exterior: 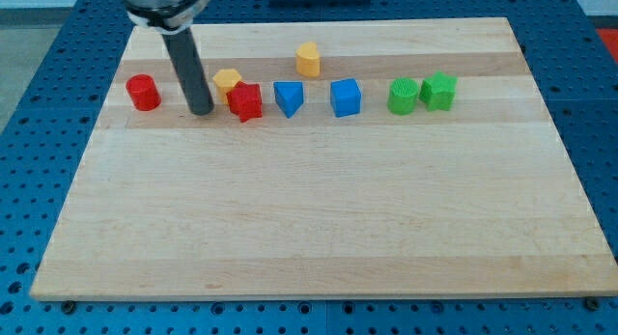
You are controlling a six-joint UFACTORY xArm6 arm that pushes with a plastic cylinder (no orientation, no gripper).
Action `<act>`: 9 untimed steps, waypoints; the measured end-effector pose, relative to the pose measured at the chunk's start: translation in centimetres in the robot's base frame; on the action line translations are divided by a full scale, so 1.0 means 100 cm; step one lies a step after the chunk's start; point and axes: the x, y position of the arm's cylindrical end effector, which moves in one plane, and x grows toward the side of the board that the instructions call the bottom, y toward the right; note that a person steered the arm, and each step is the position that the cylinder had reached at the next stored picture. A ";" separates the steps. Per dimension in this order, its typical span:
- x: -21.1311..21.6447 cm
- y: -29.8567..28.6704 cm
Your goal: Move the yellow hexagon to the top center
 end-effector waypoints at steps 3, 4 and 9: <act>-0.032 0.008; -0.048 0.015; -0.128 0.029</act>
